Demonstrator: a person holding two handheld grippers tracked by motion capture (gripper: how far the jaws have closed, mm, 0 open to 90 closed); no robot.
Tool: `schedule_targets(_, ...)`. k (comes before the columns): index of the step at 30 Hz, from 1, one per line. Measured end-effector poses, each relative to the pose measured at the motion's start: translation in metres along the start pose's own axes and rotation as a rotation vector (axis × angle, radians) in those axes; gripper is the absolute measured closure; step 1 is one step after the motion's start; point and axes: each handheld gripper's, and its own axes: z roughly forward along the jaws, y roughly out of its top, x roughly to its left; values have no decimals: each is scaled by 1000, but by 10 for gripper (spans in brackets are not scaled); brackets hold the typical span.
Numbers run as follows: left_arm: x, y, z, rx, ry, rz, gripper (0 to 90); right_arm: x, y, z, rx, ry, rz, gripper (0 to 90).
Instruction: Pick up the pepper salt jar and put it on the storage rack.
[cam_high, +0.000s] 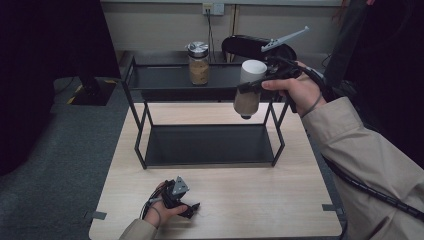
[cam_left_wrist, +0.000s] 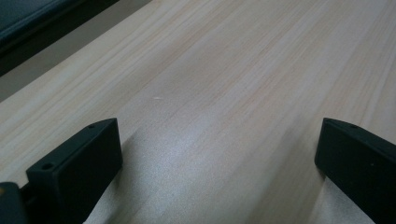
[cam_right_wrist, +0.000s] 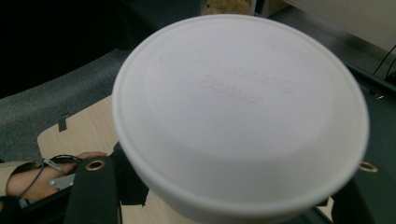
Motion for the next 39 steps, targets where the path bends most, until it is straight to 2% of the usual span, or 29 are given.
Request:
schedule_targets(17, 0, 0, 0, 2, 1, 2, 0, -7, 33, 9, -6, -47, 9, 350)
schedule_targets(25, 0, 0, 0, 1, 1, 2, 0, -12, 39, 15, -17, -53, 21, 350)
schedule_targets(39, 0, 0, 0, 2, 1, 2, 0, -25, 48, 27, -33, -118, 61, 349)
